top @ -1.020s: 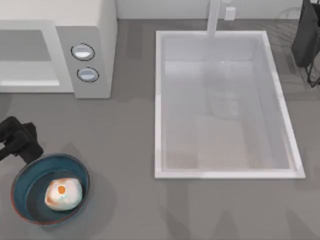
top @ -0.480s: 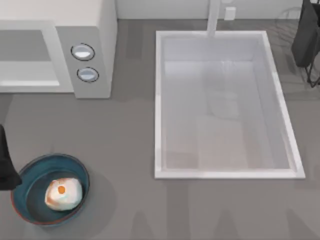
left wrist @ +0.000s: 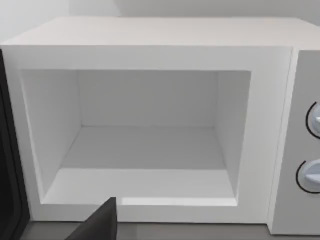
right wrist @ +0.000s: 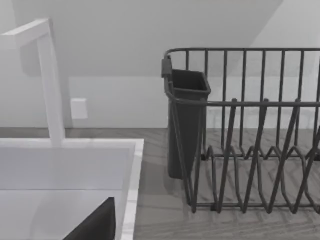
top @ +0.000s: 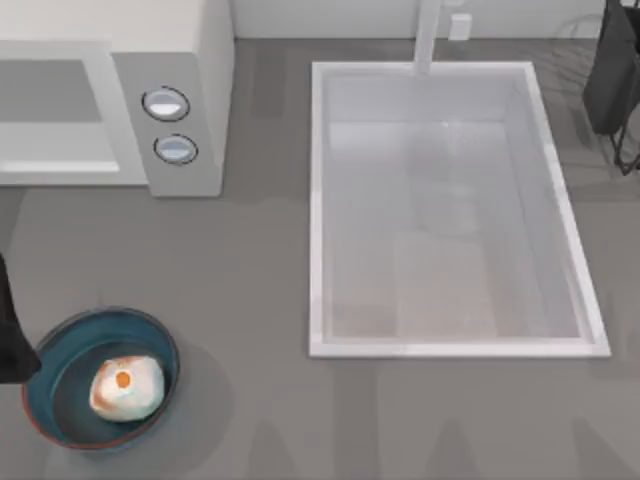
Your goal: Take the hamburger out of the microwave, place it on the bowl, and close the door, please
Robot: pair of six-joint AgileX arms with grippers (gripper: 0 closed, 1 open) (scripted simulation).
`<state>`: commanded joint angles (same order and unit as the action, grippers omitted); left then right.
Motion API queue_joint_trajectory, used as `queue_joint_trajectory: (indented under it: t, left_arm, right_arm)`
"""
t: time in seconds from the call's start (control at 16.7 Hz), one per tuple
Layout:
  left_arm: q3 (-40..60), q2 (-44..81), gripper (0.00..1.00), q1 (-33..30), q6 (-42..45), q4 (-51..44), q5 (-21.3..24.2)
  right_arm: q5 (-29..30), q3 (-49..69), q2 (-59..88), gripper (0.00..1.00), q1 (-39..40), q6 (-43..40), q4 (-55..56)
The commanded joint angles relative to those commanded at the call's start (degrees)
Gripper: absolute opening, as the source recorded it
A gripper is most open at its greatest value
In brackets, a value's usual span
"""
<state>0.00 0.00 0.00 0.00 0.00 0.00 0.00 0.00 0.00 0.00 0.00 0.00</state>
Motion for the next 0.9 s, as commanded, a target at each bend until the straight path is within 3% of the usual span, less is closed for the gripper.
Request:
queue_joint_trajectory:
  t: [0.72, 0.9]
  left_arm:
    - [0.0, 0.0, 0.02, 0.0, 0.0, 0.0, 0.0]
    - [0.0, 0.0, 0.00, 0.0, 0.0, 0.0, 0.0]
  right_arm:
    - [0.0, 0.0, 0.0, 1.00, 0.0, 0.0, 0.0]
    - [0.0, 0.0, 0.0, 1.00, 0.0, 0.0, 0.0]
